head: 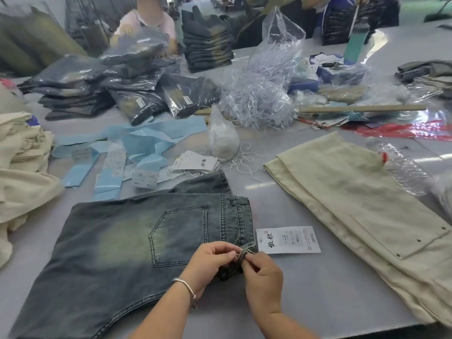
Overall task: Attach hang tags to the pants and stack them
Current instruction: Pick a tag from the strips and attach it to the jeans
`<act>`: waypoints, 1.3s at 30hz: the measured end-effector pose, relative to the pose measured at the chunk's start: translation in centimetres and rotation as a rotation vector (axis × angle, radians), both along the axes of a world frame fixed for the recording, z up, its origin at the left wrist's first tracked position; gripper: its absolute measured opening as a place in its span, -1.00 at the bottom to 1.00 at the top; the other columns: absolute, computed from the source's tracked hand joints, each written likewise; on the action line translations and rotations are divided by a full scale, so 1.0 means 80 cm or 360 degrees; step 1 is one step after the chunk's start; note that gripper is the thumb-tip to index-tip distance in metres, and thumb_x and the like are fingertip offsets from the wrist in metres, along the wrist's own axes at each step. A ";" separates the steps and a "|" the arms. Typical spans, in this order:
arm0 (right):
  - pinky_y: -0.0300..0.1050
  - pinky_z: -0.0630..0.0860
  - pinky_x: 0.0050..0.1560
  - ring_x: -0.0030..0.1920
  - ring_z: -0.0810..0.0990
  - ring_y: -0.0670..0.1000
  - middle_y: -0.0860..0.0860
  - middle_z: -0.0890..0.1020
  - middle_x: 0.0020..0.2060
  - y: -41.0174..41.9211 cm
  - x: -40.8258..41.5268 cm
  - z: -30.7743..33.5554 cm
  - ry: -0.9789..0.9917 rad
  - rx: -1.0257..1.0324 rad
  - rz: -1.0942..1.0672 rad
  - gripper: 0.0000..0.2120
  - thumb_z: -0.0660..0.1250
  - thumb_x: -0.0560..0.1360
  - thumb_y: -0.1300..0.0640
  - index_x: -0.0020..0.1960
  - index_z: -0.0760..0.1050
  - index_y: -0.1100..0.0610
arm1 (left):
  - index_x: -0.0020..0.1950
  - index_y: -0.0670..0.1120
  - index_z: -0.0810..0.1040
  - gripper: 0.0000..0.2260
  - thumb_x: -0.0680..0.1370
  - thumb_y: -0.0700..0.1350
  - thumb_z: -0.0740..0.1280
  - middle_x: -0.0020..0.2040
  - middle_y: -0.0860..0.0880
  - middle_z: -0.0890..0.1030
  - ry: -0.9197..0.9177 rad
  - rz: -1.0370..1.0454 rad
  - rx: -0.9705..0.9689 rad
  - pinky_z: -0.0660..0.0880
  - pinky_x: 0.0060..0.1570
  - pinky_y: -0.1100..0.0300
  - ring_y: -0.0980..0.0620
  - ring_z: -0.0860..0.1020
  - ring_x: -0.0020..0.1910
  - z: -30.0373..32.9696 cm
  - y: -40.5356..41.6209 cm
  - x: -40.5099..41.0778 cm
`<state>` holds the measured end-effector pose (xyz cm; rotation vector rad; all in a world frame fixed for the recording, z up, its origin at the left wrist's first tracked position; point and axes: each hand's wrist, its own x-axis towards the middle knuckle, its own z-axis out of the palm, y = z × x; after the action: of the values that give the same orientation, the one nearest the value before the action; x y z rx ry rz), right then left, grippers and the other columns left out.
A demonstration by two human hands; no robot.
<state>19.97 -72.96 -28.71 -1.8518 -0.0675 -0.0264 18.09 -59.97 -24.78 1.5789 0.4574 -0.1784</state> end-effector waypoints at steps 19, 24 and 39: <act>0.00 0.49 -0.36 -0.52 0.45 -0.08 0.00 0.47 -0.60 -0.039 0.021 0.001 0.0260 -0.0079 0.0094 -0.76 0.39 0.34 0.18 -0.49 0.50 0.08 | -0.26 -0.03 0.51 -0.79 0.59 -0.14 0.32 -0.35 0.12 0.58 0.0104 0.0239 0.0771 0.33 -0.34 0.33 0.16 0.48 -0.34 -0.019 -0.032 0.021; -0.13 0.39 -0.19 -0.29 0.54 -0.09 -0.15 0.59 -0.21 -0.066 0.079 0.014 0.0006 -0.0647 0.0165 -0.89 0.45 0.41 0.14 -0.15 0.55 -0.02 | -0.16 -0.21 0.44 -0.84 0.63 -0.24 0.23 -0.32 -0.02 0.67 0.0007 0.0282 0.0244 0.24 -0.61 0.39 0.19 0.35 -0.63 -0.004 -0.029 0.025; -0.14 0.41 -0.05 -0.03 0.56 0.04 -0.01 0.63 -0.10 -0.049 0.111 0.018 0.0054 -0.1167 0.0683 -0.93 0.35 0.51 0.10 -0.11 0.57 0.09 | -0.02 -0.19 0.47 -0.92 0.57 -0.34 0.30 -0.32 -0.04 0.62 0.0037 0.0069 -0.0070 0.46 -0.45 0.31 0.13 0.56 -0.41 -0.013 -0.025 0.030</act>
<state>28.88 -76.87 -27.28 -2.5267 -0.5053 0.3729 20.48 -62.00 -25.85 1.5238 0.5024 -0.1727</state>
